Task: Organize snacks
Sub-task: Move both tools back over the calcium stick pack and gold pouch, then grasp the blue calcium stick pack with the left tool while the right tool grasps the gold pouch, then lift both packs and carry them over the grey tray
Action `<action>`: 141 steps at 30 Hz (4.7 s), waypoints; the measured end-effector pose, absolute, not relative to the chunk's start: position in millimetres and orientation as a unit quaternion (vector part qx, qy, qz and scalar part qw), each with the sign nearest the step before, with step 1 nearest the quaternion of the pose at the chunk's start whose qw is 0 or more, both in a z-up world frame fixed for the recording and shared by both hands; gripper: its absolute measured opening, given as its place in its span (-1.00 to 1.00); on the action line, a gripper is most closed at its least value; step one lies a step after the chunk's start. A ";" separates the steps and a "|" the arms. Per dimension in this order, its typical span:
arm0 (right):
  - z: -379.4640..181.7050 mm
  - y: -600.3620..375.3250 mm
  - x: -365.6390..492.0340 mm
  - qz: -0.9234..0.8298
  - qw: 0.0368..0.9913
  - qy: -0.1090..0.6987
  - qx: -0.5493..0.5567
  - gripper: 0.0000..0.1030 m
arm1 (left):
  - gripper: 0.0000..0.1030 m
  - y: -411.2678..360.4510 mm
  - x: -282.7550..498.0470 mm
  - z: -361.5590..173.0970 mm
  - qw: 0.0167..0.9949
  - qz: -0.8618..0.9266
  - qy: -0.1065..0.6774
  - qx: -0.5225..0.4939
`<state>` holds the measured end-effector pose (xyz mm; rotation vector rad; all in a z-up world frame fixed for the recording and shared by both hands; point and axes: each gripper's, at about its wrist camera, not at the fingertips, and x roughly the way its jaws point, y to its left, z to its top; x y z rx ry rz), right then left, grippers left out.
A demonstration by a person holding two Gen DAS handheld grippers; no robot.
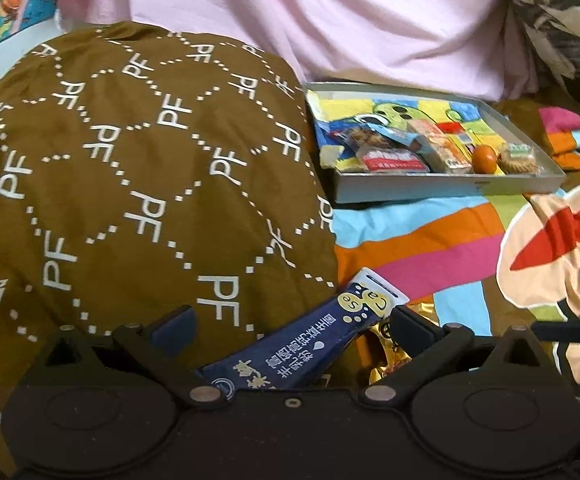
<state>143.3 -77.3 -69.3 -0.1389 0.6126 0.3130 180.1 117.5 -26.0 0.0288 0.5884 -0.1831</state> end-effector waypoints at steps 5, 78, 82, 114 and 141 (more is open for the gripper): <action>-67.3 -63.4 157.5 0.163 0.938 0.298 -0.075 0.99 | 0.98 122.4 187.9 -27.9 0.945 -0.113 0.306 0.004; -73.1 -82.2 158.1 0.183 0.926 0.328 -0.024 -0.67 | -0.48 77.5 171.2 -39.1 0.908 -0.164 0.375 0.087; -70.0 -84.5 152.0 0.180 0.930 0.319 -0.037 -0.67 | -0.50 67.7 163.1 -38.3 0.910 -0.151 0.370 0.108; -45.8 -150.1 127.9 0.139 0.962 0.232 -0.031 -0.69 | -0.54 45.1 161.4 -9.6 0.961 -0.102 0.254 -0.044; 17.0 -184.4 260.5 0.126 0.971 0.185 -0.080 -0.69 | -0.54 -37.9 308.9 43.6 0.967 -0.108 0.213 -0.084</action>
